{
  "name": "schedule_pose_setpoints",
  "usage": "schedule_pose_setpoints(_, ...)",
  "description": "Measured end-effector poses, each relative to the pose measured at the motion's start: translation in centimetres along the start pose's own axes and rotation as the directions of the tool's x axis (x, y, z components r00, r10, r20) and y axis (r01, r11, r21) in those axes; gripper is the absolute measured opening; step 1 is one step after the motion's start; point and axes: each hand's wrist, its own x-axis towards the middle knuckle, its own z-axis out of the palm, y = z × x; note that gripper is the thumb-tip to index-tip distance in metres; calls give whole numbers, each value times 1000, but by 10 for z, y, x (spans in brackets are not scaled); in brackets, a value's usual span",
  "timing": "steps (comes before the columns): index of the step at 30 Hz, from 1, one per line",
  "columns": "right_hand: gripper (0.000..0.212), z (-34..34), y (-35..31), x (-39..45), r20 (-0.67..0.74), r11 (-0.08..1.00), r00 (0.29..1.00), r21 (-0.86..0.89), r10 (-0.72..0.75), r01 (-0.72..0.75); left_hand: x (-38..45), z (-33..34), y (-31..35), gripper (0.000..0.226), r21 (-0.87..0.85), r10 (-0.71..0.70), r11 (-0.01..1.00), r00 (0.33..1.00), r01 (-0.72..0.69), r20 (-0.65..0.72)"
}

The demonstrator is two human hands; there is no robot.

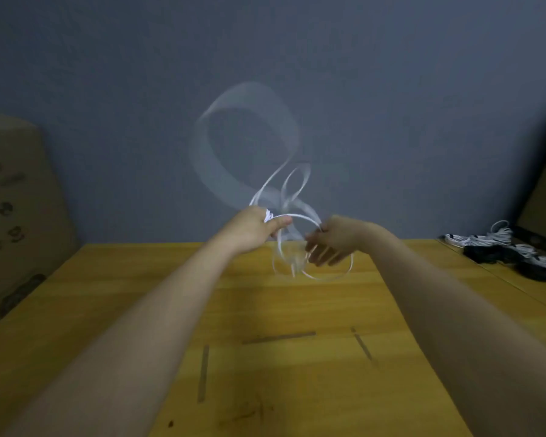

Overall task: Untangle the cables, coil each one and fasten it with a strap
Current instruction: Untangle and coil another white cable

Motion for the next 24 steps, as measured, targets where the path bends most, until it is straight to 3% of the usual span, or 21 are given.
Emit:
schedule_pose_setpoints(2,31,7,-1,1,-286,934,945,268,-157,236,-1,1,-3,46,-30,-14,999,999,13,-38)
schedule_pose_setpoints(3,30,12,0,1,-375,912,909,280,-184,300,-1,2,-3,47,-38,-18,999,998,16,-53)
schedule_pose_setpoints(4,32,16,1,2,-356,935,914,214,-195,283,-2,3,-3,47,-41,-18,999,998,16,-60)
schedule_pose_setpoints(6,36,29,9,1,-146,988,978,-70,-150,141,-4,6,-3,47,-30,-39,999,998,37,-56)
schedule_pose_setpoints(7,37,30,12,1,-188,982,971,-142,-148,122,-4,7,-4,47,-25,-51,998,997,49,-60)
schedule_pose_setpoints(8,36,27,12,1,-341,978,922,-162,-182,133,-4,7,-4,47,-29,-59,998,995,57,-76)
schedule_pose_setpoints(10,31,19,6,-1,-688,960,672,-155,-274,232,-3,4,0,46,-49,-58,997,989,52,-135)
schedule_pose_setpoints(11,29,17,1,-4,-719,958,634,-184,-285,221,-1,1,3,46,-56,-46,998,984,37,-172)
schedule_pose_setpoints(14,29,18,0,-5,-441,909,880,-417,-178,-25,5,-6,15,45,-67,-23,998,963,5,-269)
schedule_pose_setpoints(15,29,16,4,-3,-406,897,904,-438,-132,-66,6,-9,18,45,-66,-18,998,959,0,-284)
schedule_pose_setpoints(18,23,-4,1,-4,-533,953,840,-293,-101,-71,9,-15,22,44,-89,-33,996,942,3,-334)
schedule_pose_setpoints(21,28,-21,-18,-11,-760,977,623,-209,-186,38,12,-24,28,44,-179,-75,984,906,0,-417)
schedule_pose_setpoints(22,29,-21,-20,-11,-778,980,597,-163,-196,110,13,-27,30,44,-205,-91,979,895,-1,-438)
schedule_pose_setpoints(23,30,-21,-19,-12,-737,977,643,-137,-209,161,14,-29,30,44,-207,-90,978,892,-4,-442)
schedule_pose_setpoints(24,29,-18,-15,-12,-614,979,762,-128,-205,161,14,-30,30,44,-176,-70,984,903,-6,-424)
